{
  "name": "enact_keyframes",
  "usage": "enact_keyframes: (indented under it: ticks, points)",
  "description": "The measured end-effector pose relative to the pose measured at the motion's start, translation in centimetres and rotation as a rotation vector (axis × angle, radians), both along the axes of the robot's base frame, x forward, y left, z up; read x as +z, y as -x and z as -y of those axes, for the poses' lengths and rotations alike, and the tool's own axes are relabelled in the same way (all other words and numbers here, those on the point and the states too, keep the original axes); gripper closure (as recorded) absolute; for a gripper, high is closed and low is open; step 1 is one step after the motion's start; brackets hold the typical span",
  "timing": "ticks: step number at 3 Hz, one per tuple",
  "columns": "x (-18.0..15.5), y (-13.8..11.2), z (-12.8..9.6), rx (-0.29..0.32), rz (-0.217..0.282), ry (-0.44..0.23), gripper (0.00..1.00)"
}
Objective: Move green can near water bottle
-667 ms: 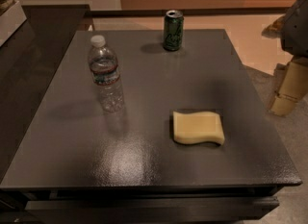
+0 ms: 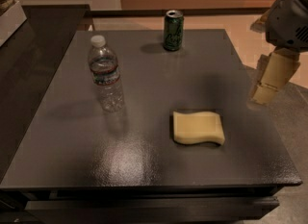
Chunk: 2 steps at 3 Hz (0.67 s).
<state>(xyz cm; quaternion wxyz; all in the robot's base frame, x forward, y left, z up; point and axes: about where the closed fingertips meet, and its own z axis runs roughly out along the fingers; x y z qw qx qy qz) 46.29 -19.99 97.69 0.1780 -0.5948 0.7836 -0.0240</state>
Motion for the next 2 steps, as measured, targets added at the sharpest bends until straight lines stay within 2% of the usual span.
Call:
enact_keyframes:
  ticks: [2]
  points:
    - [-0.4, -8.6, -2.9, -0.104, 0.062, -0.169, 0.00]
